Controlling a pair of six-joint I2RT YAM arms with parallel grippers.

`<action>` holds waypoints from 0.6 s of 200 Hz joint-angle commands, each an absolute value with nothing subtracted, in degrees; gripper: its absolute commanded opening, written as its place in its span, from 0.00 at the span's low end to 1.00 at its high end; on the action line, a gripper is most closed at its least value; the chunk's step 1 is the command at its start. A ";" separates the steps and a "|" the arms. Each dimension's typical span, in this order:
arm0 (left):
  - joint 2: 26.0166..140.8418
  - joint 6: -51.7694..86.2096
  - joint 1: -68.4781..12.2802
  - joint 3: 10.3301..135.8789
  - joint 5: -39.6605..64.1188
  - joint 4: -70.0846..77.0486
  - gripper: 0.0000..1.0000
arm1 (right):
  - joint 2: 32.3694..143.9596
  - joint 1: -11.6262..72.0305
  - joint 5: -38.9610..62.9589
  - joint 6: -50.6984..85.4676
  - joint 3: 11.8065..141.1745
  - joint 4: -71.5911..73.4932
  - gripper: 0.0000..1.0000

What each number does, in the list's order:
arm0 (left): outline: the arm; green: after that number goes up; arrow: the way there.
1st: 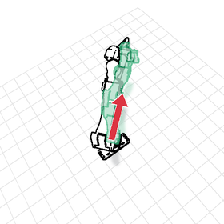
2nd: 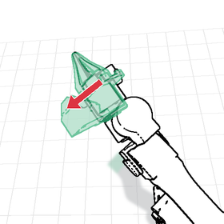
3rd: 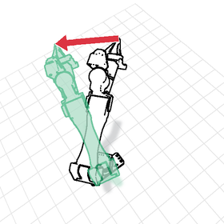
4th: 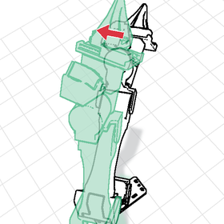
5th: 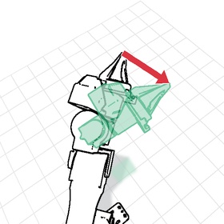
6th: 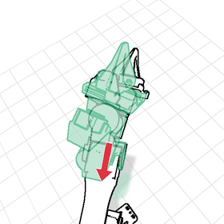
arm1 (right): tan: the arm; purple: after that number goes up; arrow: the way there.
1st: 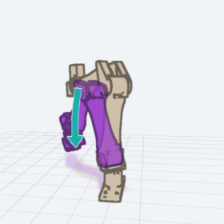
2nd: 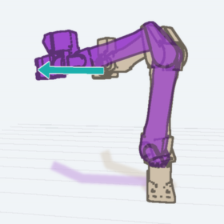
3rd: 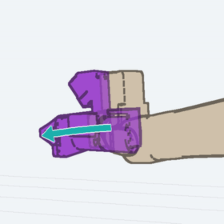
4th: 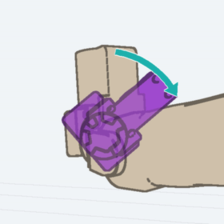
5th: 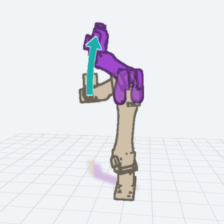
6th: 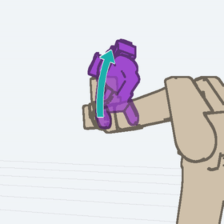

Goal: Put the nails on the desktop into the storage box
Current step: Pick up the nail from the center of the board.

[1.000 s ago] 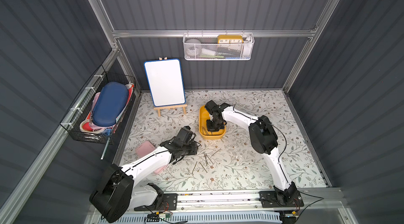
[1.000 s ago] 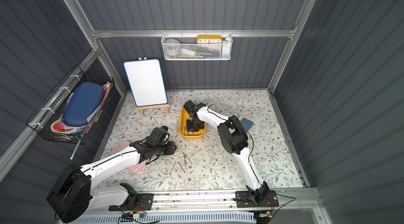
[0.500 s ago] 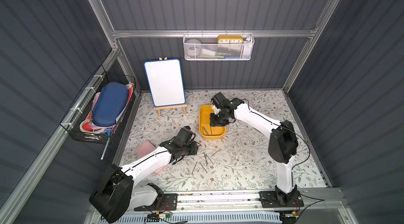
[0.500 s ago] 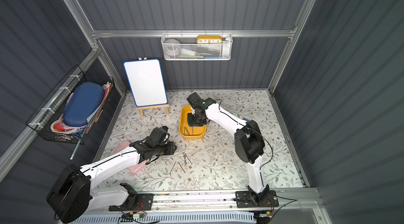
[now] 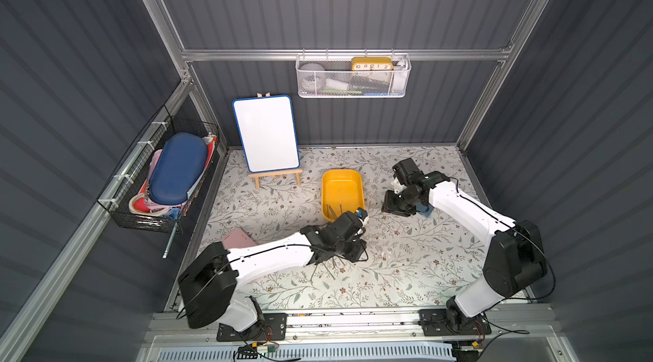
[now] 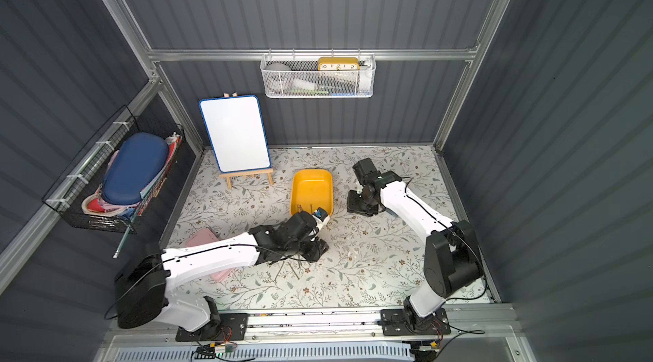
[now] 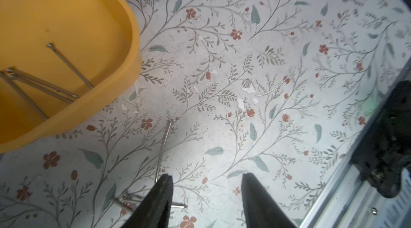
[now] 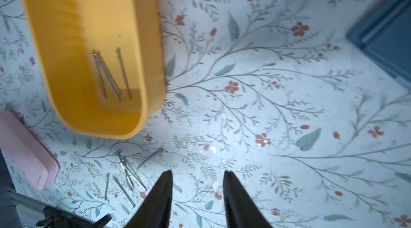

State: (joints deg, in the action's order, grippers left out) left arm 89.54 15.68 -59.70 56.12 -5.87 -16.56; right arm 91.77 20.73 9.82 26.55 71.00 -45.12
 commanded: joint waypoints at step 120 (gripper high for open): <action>109.13 10.10 -58.27 70.90 -11.57 -30.17 0.47 | 88.77 18.26 11.44 23.73 66.62 -42.62 0.40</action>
State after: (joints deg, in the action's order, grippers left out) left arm 106.94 11.46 -58.87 68.49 -9.85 -26.26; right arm 88.58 18.55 11.42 24.84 67.13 -42.85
